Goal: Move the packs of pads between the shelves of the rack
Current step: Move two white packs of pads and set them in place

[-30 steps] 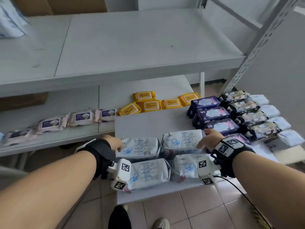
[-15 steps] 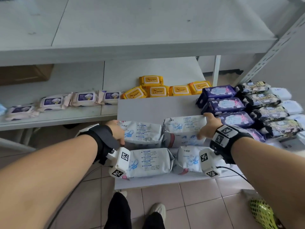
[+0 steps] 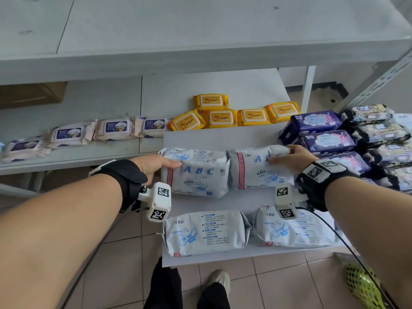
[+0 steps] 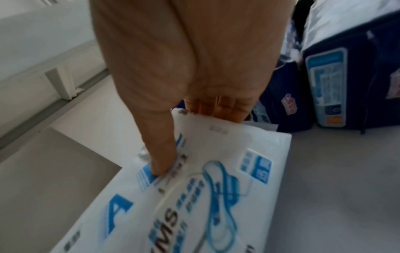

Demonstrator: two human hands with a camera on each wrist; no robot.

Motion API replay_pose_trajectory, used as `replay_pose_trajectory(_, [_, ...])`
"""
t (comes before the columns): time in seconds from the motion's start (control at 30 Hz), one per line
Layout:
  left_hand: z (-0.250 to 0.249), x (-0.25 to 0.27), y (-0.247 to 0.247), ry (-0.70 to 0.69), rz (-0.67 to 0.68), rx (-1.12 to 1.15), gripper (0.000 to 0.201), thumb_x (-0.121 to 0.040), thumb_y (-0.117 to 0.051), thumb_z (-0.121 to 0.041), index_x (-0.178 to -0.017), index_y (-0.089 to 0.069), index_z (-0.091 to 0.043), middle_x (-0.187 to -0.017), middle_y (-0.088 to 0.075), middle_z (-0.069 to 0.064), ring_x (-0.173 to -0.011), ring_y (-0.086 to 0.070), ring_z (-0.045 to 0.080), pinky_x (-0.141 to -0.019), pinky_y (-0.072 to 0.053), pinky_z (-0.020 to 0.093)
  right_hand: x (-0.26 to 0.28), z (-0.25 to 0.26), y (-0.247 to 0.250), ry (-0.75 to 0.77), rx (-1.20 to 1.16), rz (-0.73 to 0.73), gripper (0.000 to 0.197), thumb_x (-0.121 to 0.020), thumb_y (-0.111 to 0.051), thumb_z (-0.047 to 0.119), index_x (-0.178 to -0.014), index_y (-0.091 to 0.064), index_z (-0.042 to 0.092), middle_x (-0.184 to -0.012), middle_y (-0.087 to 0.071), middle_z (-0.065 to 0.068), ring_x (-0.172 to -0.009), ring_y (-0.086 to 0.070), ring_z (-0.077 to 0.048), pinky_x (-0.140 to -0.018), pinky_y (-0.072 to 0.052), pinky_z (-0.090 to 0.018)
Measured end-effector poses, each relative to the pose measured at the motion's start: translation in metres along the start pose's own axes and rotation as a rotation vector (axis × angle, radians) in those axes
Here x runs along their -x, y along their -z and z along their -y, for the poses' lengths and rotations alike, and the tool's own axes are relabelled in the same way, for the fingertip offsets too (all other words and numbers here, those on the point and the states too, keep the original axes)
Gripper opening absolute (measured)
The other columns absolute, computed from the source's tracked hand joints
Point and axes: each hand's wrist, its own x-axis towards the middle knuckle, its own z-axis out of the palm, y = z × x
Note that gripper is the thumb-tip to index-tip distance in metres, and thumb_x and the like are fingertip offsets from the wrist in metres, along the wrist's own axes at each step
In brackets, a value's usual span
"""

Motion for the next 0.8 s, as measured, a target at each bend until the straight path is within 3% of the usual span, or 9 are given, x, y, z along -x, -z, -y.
replay_pose_trajectory(0.07, [-0.001, -0.007, 0.002, -0.004, 0.016, 0.072, 0.011, -0.093, -0.054, -0.014, -0.096, -0.063, -0.010, -0.088, -0.068, 0.014, -0.074, -0.066, 0.029, -0.073, -0.054, 0.042, -0.002, 0.006, -0.008, -0.010, 0.036, 0.020, 0.045, -0.075, -0.076, 0.032, -0.113, -0.063, 0.011, -0.110, -0.069, -0.011, -0.098, -0.066, -0.027, -0.093, -0.052, -0.041])
replay_pose_trajectory(0.13, [-0.001, -0.015, 0.004, -0.005, 0.032, 0.129, 0.015, -0.094, -0.053, -0.020, -0.094, -0.065, -0.010, -0.073, -0.073, 0.012, -0.060, -0.070, 0.026, -0.054, -0.059, 0.038, -0.005, 0.010, -0.016, -0.007, 0.117, 0.007, 0.046, -0.078, -0.071, 0.039, -0.115, -0.061, 0.013, -0.110, -0.068, -0.010, -0.097, -0.066, -0.026, -0.091, -0.053, -0.041])
replay_pose_trajectory(0.2, [-0.001, -0.019, 0.005, -0.007, 0.038, 0.156, 0.018, -0.094, -0.053, -0.023, -0.093, -0.065, -0.010, -0.068, -0.073, 0.011, -0.056, -0.071, 0.025, -0.046, -0.057, 0.036, -0.008, 0.013, -0.021, -0.006, 0.162, 0.023, 0.049, -0.079, -0.069, 0.045, -0.117, -0.059, 0.015, -0.110, -0.068, -0.009, -0.097, -0.066, -0.027, -0.091, -0.053, -0.041])
replay_pose_trajectory(0.33, [0.000, -0.025, 0.005, -0.003, 0.020, 0.162, 0.022, -0.091, -0.056, -0.030, -0.092, -0.066, -0.011, -0.070, -0.073, 0.011, -0.057, -0.071, 0.025, -0.050, -0.058, 0.036, -0.013, 0.022, -0.019, -0.101, 0.112, 0.126, 0.042, -0.081, -0.072, 0.032, -0.114, -0.057, 0.012, -0.102, -0.071, -0.012, -0.088, -0.069, -0.027, -0.083, -0.056, -0.039])
replay_pose_trajectory(0.4, [0.000, -0.027, 0.005, 0.008, 0.009, 0.167, 0.025, -0.090, -0.058, -0.035, -0.092, -0.067, -0.013, -0.075, -0.073, 0.010, -0.062, -0.070, 0.025, -0.057, -0.059, 0.034, -0.012, 0.023, -0.014, -0.187, 0.081, 0.168, 0.029, -0.079, -0.075, 0.023, -0.096, -0.060, 0.005, -0.061, -0.071, -0.011, -0.047, -0.066, -0.019, -0.044, -0.053, -0.024])
replay_pose_trajectory(0.47, [0.000, -0.027, 0.006, 0.010, -0.012, 0.171, 0.027, -0.089, -0.058, -0.038, -0.093, -0.067, -0.014, -0.078, -0.072, 0.009, -0.067, -0.069, 0.025, -0.066, -0.056, 0.036, -0.009, 0.024, -0.012, -0.244, 0.083, 0.226, 0.022, -0.080, -0.074, 0.019, -0.083, -0.059, 0.003, -0.041, -0.061, -0.007, -0.025, -0.052, -0.014, -0.028, -0.036, -0.014])
replay_pose_trajectory(0.57, [0.001, -0.025, 0.005, 0.013, -0.022, 0.119, 0.021, -0.089, -0.060, -0.033, -0.094, -0.066, -0.013, -0.076, -0.073, 0.008, -0.068, -0.069, 0.024, -0.073, -0.056, 0.039, -0.007, 0.025, -0.015, -0.235, 0.021, 0.302, 0.014, -0.085, -0.068, 0.016, -0.086, -0.059, 0.006, -0.045, -0.064, -0.006, -0.027, -0.053, -0.013, -0.027, -0.034, -0.013])
replay_pose_trajectory(0.7, [0.002, -0.020, 0.004, 0.018, -0.018, 0.037, 0.033, -0.086, -0.064, -0.027, -0.113, -0.062, -0.008, -0.101, -0.069, 0.016, -0.093, -0.065, 0.030, -0.097, -0.047, 0.048, -0.007, 0.024, -0.018, -0.225, -0.094, 0.353, 0.010, -0.093, -0.057, 0.012, -0.084, -0.056, 0.006, -0.045, -0.065, -0.005, -0.029, -0.056, -0.011, -0.027, -0.035, -0.013])
replay_pose_trajectory(0.8, [0.000, -0.018, 0.002, 0.018, -0.028, 0.027, 0.035, -0.087, -0.063, -0.028, -0.117, -0.062, -0.009, -0.095, -0.073, 0.013, -0.085, -0.070, 0.025, -0.087, -0.052, 0.042, -0.009, 0.021, -0.016, -0.280, -0.183, 0.339, 0.015, -0.085, -0.066, 0.017, -0.094, -0.062, 0.004, -0.060, -0.071, -0.011, -0.040, -0.064, -0.020, -0.032, -0.043, -0.018])
